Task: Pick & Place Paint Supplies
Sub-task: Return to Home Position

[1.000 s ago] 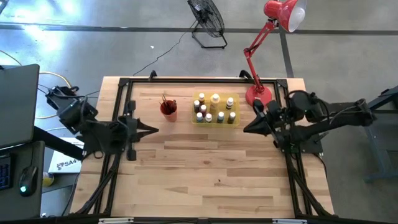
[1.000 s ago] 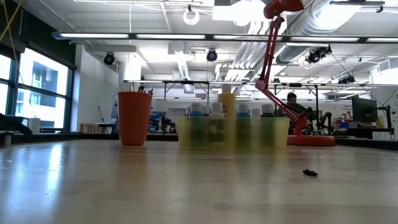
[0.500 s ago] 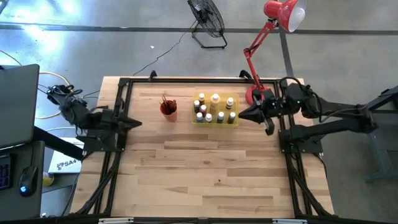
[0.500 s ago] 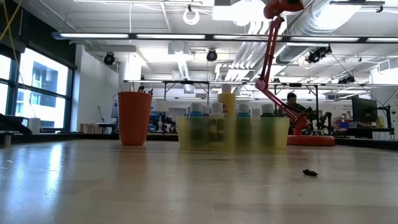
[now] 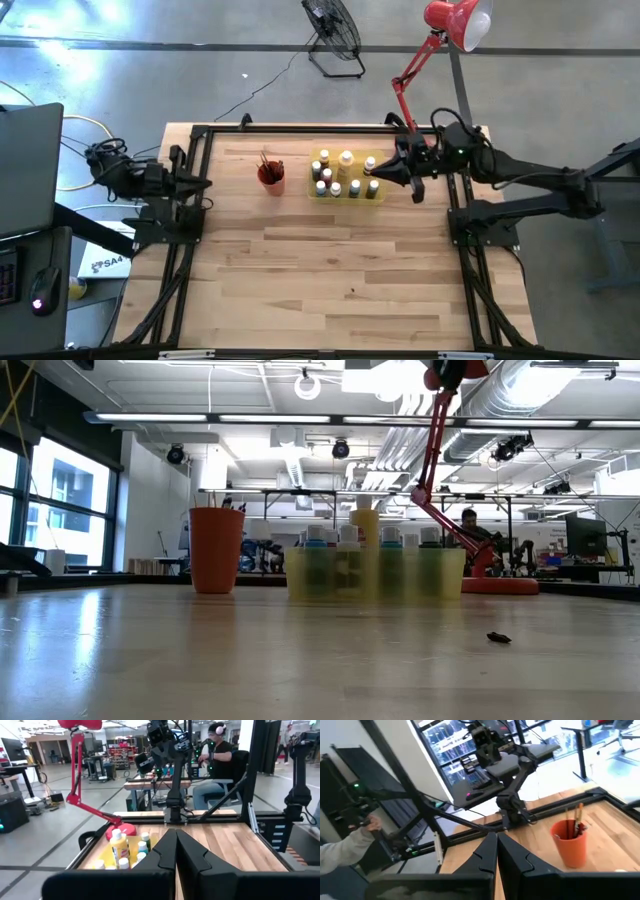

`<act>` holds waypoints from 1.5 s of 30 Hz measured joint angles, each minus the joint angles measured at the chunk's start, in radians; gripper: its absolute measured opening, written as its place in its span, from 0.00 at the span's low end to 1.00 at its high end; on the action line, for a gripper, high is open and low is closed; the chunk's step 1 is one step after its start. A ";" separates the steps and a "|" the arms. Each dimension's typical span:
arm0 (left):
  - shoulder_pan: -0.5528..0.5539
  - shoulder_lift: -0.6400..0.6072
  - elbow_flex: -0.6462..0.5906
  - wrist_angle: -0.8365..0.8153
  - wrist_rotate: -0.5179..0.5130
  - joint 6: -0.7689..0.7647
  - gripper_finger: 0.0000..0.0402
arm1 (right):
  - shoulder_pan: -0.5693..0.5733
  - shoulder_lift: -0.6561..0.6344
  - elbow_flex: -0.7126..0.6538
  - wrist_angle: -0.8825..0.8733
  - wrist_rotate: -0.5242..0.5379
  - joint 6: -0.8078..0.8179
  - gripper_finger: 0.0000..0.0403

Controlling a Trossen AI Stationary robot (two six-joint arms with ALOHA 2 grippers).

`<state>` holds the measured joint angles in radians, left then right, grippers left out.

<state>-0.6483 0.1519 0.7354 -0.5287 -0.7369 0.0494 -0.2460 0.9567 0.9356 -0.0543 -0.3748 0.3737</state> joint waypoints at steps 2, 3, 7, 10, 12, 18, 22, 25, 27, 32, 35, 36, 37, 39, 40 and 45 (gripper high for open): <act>0.000 -0.026 -0.017 -0.005 0.014 -0.010 0.00 | -0.014 0.014 0.000 0.006 -0.004 0.000 0.01; 0.000 -0.037 -0.027 -0.004 0.030 -0.013 0.00 | -0.021 0.018 0.000 0.012 -0.016 0.000 0.01; 0.000 -0.077 -0.083 -0.005 0.069 -0.041 0.00 | -0.040 0.024 0.000 0.044 -0.042 0.000 0.01; 0.000 -0.110 -0.129 0.005 0.069 -0.064 0.00 | -0.055 0.021 0.000 0.050 -0.054 0.000 0.01; 0.000 -0.130 -0.157 0.026 0.069 -0.073 0.00 | -0.065 0.014 0.000 0.048 -0.064 0.000 0.01; 0.000 -0.145 -0.202 0.116 0.046 -0.015 0.00 | -0.097 0.010 0.000 0.042 -0.120 0.000 0.01; 0.000 -0.145 -0.211 0.107 -0.025 -0.005 0.00 | -0.114 0.010 0.000 0.043 -0.126 0.000 0.01; 0.000 -0.145 -0.214 0.090 -0.020 -0.022 0.00 | -0.120 0.010 0.000 0.043 -0.128 0.000 0.01; 0.000 -0.146 -0.214 0.072 0.043 -0.047 0.00 | -0.122 0.010 0.000 0.044 -0.130 0.000 0.01; 0.000 -0.145 -0.214 0.130 0.313 -0.055 0.00 | -0.122 0.010 0.000 0.044 -0.142 0.024 0.01; 0.000 -0.140 -0.214 0.268 0.443 -0.025 0.00 | -0.121 0.010 0.000 0.044 -0.156 0.028 0.01; 0.000 -0.128 -0.214 0.325 0.453 -0.012 0.00 | -0.121 0.010 0.000 0.045 -0.156 0.035 0.01; 0.000 -0.112 -0.212 0.368 0.445 0.002 0.00 | -0.121 0.010 0.000 0.045 -0.155 0.041 0.01; 0.000 -0.064 -0.212 0.400 0.382 0.032 0.00 | -0.121 0.010 0.000 0.045 -0.154 0.043 0.01; 0.000 -0.033 -0.213 0.401 0.348 0.047 0.00 | -0.121 0.010 0.000 0.048 -0.154 0.042 0.01; 0.001 0.103 -0.215 0.439 0.234 0.080 0.00 | -0.121 0.010 0.000 0.053 -0.154 0.042 0.01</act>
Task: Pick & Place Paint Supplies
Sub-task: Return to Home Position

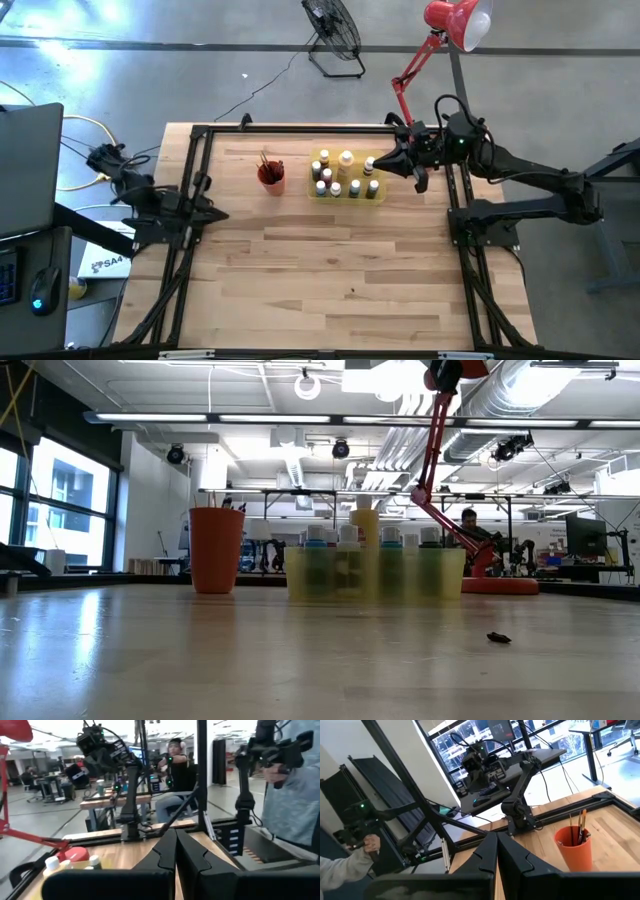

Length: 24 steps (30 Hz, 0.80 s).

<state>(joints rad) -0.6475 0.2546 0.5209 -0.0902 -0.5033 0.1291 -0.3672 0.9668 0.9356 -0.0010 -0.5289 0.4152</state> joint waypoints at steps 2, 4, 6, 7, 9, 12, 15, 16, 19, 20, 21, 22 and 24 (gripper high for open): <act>0.000 0.019 0.000 0.026 -0.005 -0.003 0.00 | 0.000 0.000 0.000 0.007 0.000 0.000 0.01; 0.000 0.043 0.002 0.067 -0.008 -0.017 0.00 | 0.000 0.000 0.000 0.014 0.002 0.002 0.01; 0.000 0.079 0.002 0.096 0.003 -0.036 0.00 | 0.000 0.000 0.000 0.015 0.002 0.002 0.01; 0.000 0.101 0.002 0.108 0.024 -0.044 0.00 | 0.000 0.000 0.000 0.015 0.002 0.002 0.01; 0.000 0.146 0.002 0.137 0.056 -0.069 0.00 | 0.000 0.000 0.000 0.015 0.002 0.002 0.01; 0.000 0.232 0.002 0.185 0.051 -0.108 0.00 | 0.000 0.000 0.000 0.017 0.002 0.002 0.01; 0.017 0.326 0.001 0.291 0.027 -0.101 0.00 | 0.000 0.000 0.000 0.019 0.002 0.002 0.01; 0.037 0.358 0.000 0.337 0.033 -0.093 0.00 | 0.000 0.001 0.000 0.020 0.002 0.001 0.01; 0.123 0.440 0.001 0.457 0.136 -0.082 0.00 | 0.000 0.001 0.000 0.021 -0.001 0.000 0.01; 0.157 0.465 0.001 0.486 0.188 -0.092 0.00 | 0.000 0.001 0.000 0.021 -0.003 0.000 0.01; 0.194 0.493 0.001 0.506 0.237 -0.108 0.00 | 0.000 0.001 0.000 0.021 -0.006 0.000 0.01; 0.233 0.523 0.001 0.527 0.288 -0.128 0.00 | 0.000 0.001 0.000 0.021 -0.012 0.000 0.01; 0.313 0.574 0.001 0.548 0.388 -0.158 0.00 | 0.000 0.001 0.000 0.021 -0.028 0.001 0.01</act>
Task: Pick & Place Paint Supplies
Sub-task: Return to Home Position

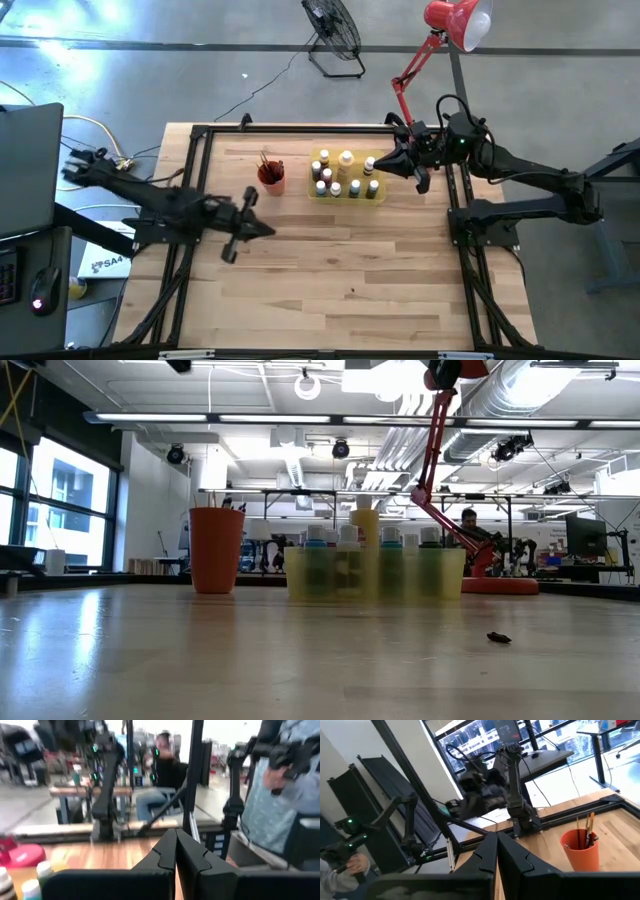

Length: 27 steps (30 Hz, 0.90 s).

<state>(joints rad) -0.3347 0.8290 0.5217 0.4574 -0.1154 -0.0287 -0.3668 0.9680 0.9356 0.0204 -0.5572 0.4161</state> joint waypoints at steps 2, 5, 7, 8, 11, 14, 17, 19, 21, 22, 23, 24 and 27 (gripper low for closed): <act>0.072 0.020 -0.001 0.000 0.096 -0.022 0.00 | 0.000 0.000 0.000 -0.001 -0.002 0.004 0.01; 0.148 -0.008 0.000 0.013 0.183 -0.048 0.00 | 0.000 0.000 0.000 -0.003 -0.017 0.006 0.01; 0.170 -0.059 0.000 -0.009 0.190 -0.032 0.00 | 0.000 0.000 0.000 -0.005 -0.029 0.006 0.01; 0.173 -0.094 0.000 -0.029 0.190 -0.011 0.00 | 0.000 0.000 0.000 -0.007 -0.030 0.006 0.01; 0.170 -0.228 0.002 -0.147 0.160 0.040 0.00 | 0.000 0.000 0.000 -0.009 -0.029 0.006 0.01; 0.171 -0.352 0.002 -0.298 0.105 0.048 0.00 | 0.000 0.000 0.000 -0.009 -0.029 0.006 0.01; 0.171 -0.445 0.002 -0.418 0.064 0.066 0.00 | 0.000 0.000 0.000 -0.009 -0.026 0.003 0.01; 0.171 -0.492 0.002 -0.464 0.063 0.098 0.00 | 0.000 0.000 0.000 -0.009 -0.025 0.003 0.01; 0.171 -0.529 0.002 -0.495 0.068 0.114 0.00 | 0.000 0.000 0.000 -0.009 -0.025 0.005 0.01; 0.171 -0.551 0.002 -0.516 0.076 0.121 0.00 | 0.000 0.000 0.000 -0.009 -0.024 0.007 0.01; 0.171 -0.577 0.002 -0.545 0.076 0.126 0.00 | 0.000 0.000 0.000 -0.009 -0.024 0.007 0.01; 0.171 -0.608 0.001 -0.576 0.076 0.127 0.00 | 0.000 0.000 0.000 -0.009 -0.024 0.008 0.01; 0.171 -0.705 0.001 -0.636 0.052 0.126 0.00 | 0.000 0.000 0.000 -0.009 -0.022 0.009 0.01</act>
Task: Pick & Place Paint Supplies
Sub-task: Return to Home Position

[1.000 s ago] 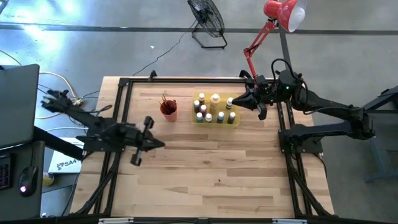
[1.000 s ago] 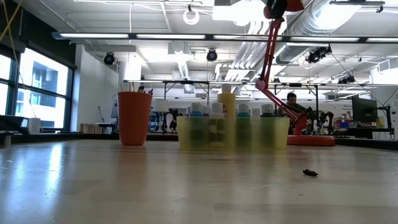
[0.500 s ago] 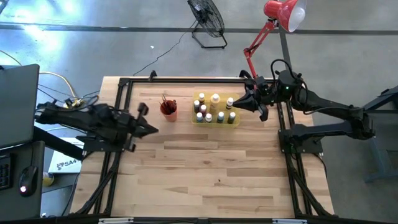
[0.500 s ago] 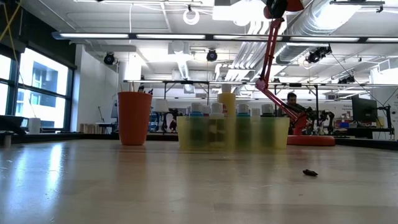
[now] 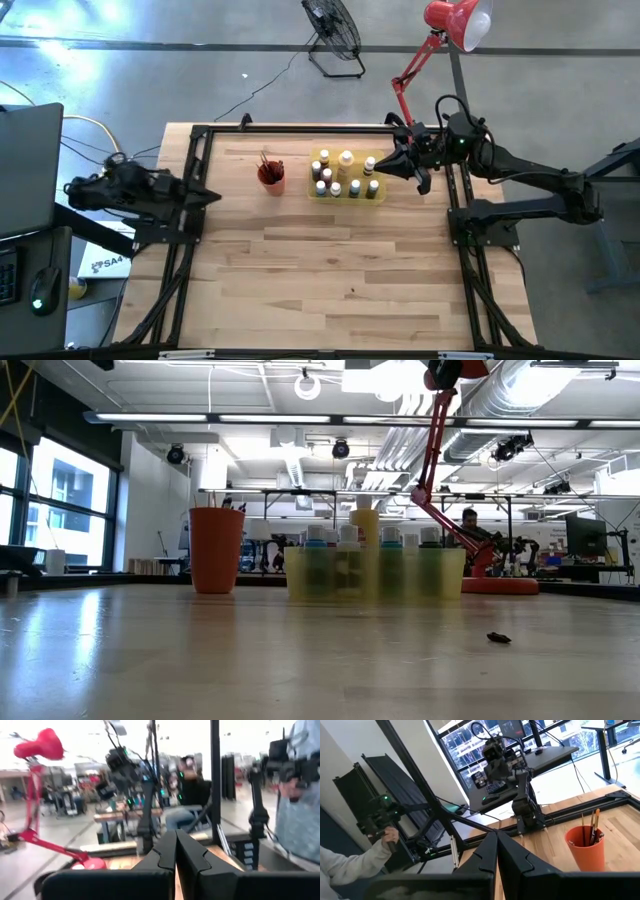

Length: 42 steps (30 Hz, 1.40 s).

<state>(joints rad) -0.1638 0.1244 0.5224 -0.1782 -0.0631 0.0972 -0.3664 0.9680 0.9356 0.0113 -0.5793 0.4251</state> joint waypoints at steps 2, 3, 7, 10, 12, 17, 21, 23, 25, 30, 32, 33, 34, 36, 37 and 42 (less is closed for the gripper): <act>0.000 -0.048 0.001 -0.022 -0.006 -0.004 0.00 | 0.000 0.000 0.000 0.000 0.000 0.000 0.01; 0.000 -0.066 0.001 -0.036 -0.006 -0.004 0.00 | 0.000 0.000 0.000 0.000 0.000 0.000 0.01; 0.000 -0.120 0.000 -0.081 -0.022 -0.004 0.00 | 0.000 0.000 0.000 0.000 0.000 0.000 0.01; 0.000 -0.119 0.001 -0.117 -0.061 0.000 0.00 | 0.000 0.000 0.000 0.000 0.000 0.000 0.01; 0.000 -0.117 0.000 -0.154 -0.096 0.002 0.00 | 0.000 0.000 0.000 0.000 0.000 0.000 0.01; 0.000 -0.117 -0.006 -0.209 -0.130 -0.037 0.00 | 0.000 0.000 0.000 0.000 0.000 0.000 0.01; 0.000 -0.118 -0.053 -0.190 -0.088 -0.060 0.00 | 0.000 0.000 0.000 0.000 0.000 -0.003 0.01; 0.000 -0.118 -0.102 -0.152 -0.085 -0.060 0.00 | 0.000 0.000 0.000 0.000 0.000 -0.003 0.01; 0.000 -0.117 -0.156 -0.098 -0.085 -0.059 0.00 | 0.000 0.000 0.000 0.000 0.000 -0.003 0.01; 0.000 -0.118 -0.239 -0.049 -0.071 -0.086 0.00 | 0.000 0.000 0.000 0.000 0.000 -0.003 0.01; 0.000 -0.118 -0.255 -0.049 -0.057 -0.101 0.00 | 0.000 0.000 0.000 0.000 0.000 -0.003 0.01; 0.000 -0.118 -0.265 -0.049 -0.053 -0.102 0.00 | 0.000 0.000 0.000 0.000 0.000 -0.003 0.01; 0.000 -0.118 -0.274 -0.049 -0.050 -0.103 0.00 | 0.000 0.000 0.000 0.000 0.000 -0.003 0.01; 0.000 -0.118 -0.289 -0.050 -0.049 -0.110 0.00 | 0.000 0.000 0.000 0.000 0.001 -0.005 0.01; 0.000 -0.118 -0.292 -0.051 -0.048 -0.119 0.00 | 0.000 0.000 0.000 -0.001 0.007 -0.009 0.01; 0.000 -0.118 -0.292 -0.092 -0.048 -0.152 0.00 | 0.000 -0.015 0.000 -0.002 0.060 -0.062 0.01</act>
<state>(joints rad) -0.1636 0.0063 0.2302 -0.2700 -0.1112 -0.0547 -0.3668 0.9529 0.9356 0.0091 -0.5193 0.3632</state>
